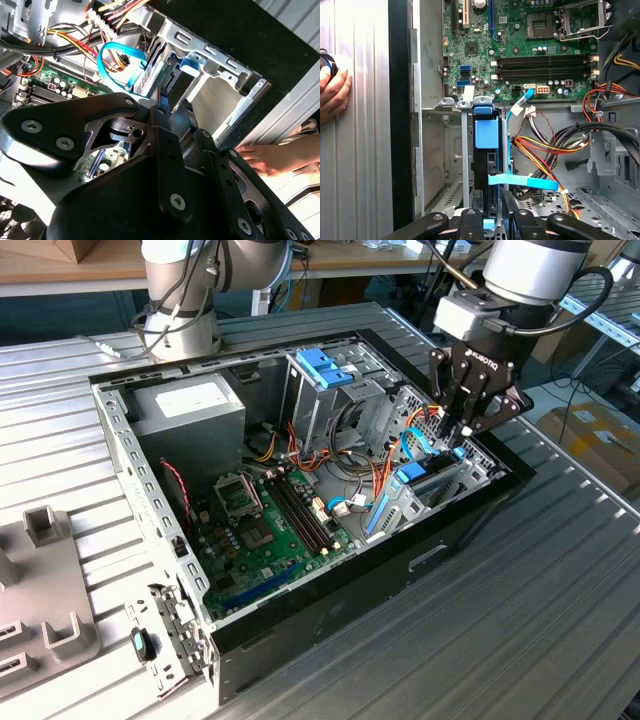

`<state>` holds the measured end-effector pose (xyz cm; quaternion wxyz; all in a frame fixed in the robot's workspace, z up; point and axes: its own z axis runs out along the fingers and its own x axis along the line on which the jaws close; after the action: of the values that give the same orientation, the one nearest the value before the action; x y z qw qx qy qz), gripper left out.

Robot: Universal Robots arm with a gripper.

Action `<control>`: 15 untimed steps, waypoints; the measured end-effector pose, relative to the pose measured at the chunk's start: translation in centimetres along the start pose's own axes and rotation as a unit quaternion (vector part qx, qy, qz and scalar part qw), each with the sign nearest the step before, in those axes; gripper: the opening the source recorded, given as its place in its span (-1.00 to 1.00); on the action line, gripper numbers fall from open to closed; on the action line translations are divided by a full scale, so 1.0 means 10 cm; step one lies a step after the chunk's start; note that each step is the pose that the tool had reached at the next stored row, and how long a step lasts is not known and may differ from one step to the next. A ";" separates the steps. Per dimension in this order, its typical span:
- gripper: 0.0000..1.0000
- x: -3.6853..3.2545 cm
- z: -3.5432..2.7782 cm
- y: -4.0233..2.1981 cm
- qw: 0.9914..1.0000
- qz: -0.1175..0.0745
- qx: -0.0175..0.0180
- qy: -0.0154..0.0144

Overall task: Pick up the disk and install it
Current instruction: 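Insert the second disk wire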

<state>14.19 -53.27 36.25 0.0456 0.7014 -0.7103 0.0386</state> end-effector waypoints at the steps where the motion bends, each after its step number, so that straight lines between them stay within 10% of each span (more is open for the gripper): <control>1: -0.41 -0.002 0.000 -0.008 1.000 0.000 0.000 0.000; 15: -0.41 -0.027 -0.004 -0.069 1.000 0.000 0.000 0.000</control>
<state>14.89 -53.00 36.25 0.0456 0.7017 -0.7099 0.0387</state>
